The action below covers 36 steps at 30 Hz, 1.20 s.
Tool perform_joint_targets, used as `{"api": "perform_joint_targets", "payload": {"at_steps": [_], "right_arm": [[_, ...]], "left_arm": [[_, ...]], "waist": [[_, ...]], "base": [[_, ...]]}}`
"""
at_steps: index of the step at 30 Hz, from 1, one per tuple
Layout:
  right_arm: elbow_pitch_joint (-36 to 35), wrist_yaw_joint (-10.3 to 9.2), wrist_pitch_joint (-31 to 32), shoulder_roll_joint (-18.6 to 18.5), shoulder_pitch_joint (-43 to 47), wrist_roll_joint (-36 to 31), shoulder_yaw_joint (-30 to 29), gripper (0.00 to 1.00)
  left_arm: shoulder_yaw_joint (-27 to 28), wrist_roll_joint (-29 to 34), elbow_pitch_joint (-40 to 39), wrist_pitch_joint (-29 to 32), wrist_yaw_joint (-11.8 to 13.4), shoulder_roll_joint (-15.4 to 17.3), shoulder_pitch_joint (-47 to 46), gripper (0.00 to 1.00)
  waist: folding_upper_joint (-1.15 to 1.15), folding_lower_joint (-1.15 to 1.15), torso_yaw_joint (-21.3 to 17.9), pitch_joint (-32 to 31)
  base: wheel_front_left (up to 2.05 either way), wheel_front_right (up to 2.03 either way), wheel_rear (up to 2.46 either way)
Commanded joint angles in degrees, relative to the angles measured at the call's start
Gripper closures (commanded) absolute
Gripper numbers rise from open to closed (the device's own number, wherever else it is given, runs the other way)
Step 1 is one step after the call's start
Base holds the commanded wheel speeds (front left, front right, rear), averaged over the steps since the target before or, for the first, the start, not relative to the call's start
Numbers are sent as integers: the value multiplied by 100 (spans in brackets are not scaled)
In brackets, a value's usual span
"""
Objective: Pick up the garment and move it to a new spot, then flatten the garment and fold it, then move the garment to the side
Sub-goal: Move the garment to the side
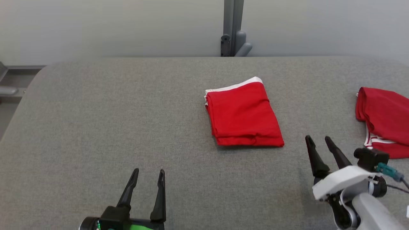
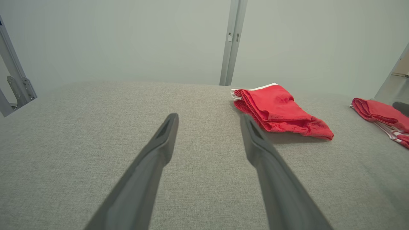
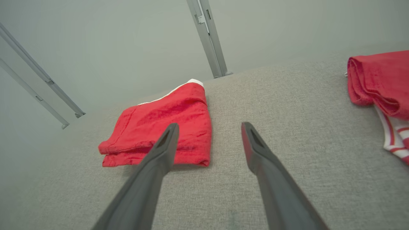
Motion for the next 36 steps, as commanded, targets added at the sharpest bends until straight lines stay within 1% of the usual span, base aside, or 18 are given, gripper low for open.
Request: {"api": "perform_joint_targets", "payload": {"at_steps": [1,2,3,5,7,12,15,18,20,24,32,33,34,35,36], "right_arm": [[149,-1,19,-114,-288,263,132,0],[259,-1,99,-203,-485,495,251,0],[259,-1,99,-203,-485,495,251,0],[420,-1,295,-401,-874,903,471,0],[530,-1,564,-564,-1202,1337,719,0],[666,-1,1238,-963,-1885,2339,1093,0],[731,-1,1553,-1142,-2175,2806,1269,0],[854,-1,1814,-1225,-2392,3211,1380,0],[937,-1,1958,-1235,-2525,3432,1437,0],[1059,-1,2136,-1270,-2765,3649,1620,0],[1290,-2,2135,-1308,-3132,3869,1920,0],[1298,-2,2145,-1303,-3152,3897,1958,26],[1303,-4,2141,-1297,-3163,3925,2001,55],[1299,-4,2143,-1290,-3161,3982,2029,69],[1289,-5,2120,-1276,-3162,4059,2030,100]], "left_arm": [[8,-34,-24,-15,-18,8,-147,0],[-2,-40,-33,-15,-25,8,-189,0],[-2,-40,-33,-15,-25,8,-189,0],[-14,-49,-58,-15,-44,8,-298,0],[-41,-57,-60,-15,-70,8,-400,0],[-108,-77,-80,-15,-106,8,-653,0],[-147,-86,-54,-15,-124,7,-791,0],[-172,-98,-51,-15,-127,7,-910,0],[-183,-112,-41,-15,-135,7,-969,0],[-244,-109,-30,-15,-151,7,-1091,0],[-363,-142,-114,-15,-110,6,-1374,0],[-370,-142,-118,-15,-101,6,-1399,0],[-374,-144,-121,-15,-93,6,-1418,0],[-374,-145,-122,-15,-87,6,-1437,0],[-372,-138,-126,-15,-83,6,-1445,0]], "waist": [[0,0,219,306],[0,0,261,385],[0,0,261,385],[0,0,342,566],[0,0,423,721],[0,0,618,1168],[0,0,708,1374],[0,0,763,1527],[0,0,784,1600],[0,0,814,1756],[0,0,851,2062],[0,0,849,2076],[0,0,843,2087],[0,0,832,2091],[0,0,809,2085]], "base": [[0,0,0],[0,0,0],[0,0,0],[0,0,0],[0,0,0],[0,0,0],[0,0,0],[0,0,0],[0,0,0],[0,0,0],[0,0,0],[0,0,0],[0,0,0],[0,0,0],[0,0,0]]}}
